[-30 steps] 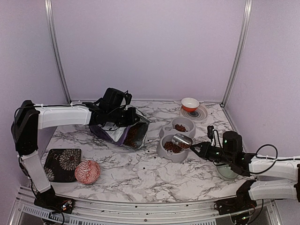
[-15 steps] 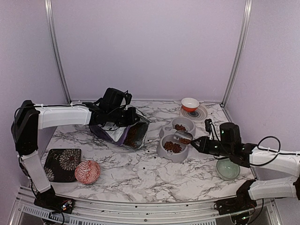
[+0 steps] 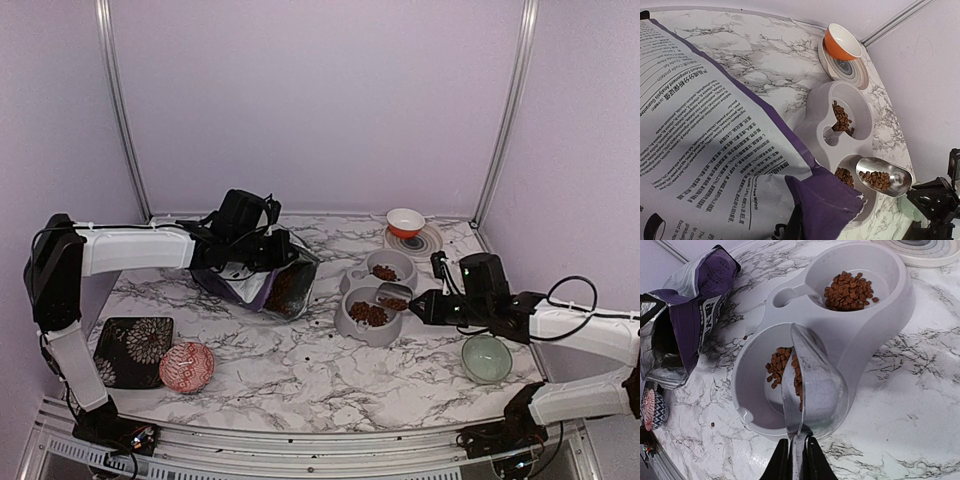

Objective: Serve the pet food
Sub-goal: Place the pet food in the pet food bowl.

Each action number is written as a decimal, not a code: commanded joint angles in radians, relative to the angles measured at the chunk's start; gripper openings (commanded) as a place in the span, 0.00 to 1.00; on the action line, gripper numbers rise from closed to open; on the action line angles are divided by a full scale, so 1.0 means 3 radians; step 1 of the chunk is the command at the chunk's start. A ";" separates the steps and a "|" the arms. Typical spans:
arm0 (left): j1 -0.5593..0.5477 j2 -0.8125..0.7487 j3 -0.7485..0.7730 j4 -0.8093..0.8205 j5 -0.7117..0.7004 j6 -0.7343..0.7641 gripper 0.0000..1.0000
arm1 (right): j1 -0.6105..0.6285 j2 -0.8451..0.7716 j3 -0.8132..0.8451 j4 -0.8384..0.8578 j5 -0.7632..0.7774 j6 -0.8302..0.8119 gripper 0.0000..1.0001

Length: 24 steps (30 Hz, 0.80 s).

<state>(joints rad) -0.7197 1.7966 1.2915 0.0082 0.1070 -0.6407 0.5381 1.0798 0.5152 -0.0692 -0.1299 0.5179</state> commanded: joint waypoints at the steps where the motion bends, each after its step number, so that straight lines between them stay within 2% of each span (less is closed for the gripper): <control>1: 0.0058 -0.0052 -0.0045 0.0327 -0.0036 -0.0012 0.00 | -0.0024 0.0067 0.0258 -0.0219 0.0122 -0.0208 0.00; 24: 0.0059 -0.0072 -0.0125 0.0467 -0.0031 -0.0043 0.00 | 0.0125 0.0150 0.0540 -0.0622 0.0341 -0.0374 0.00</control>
<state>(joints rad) -0.7197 1.7966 1.2602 0.0582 0.1158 -0.6514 0.5571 1.1187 0.6262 -0.2306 -0.0620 0.4213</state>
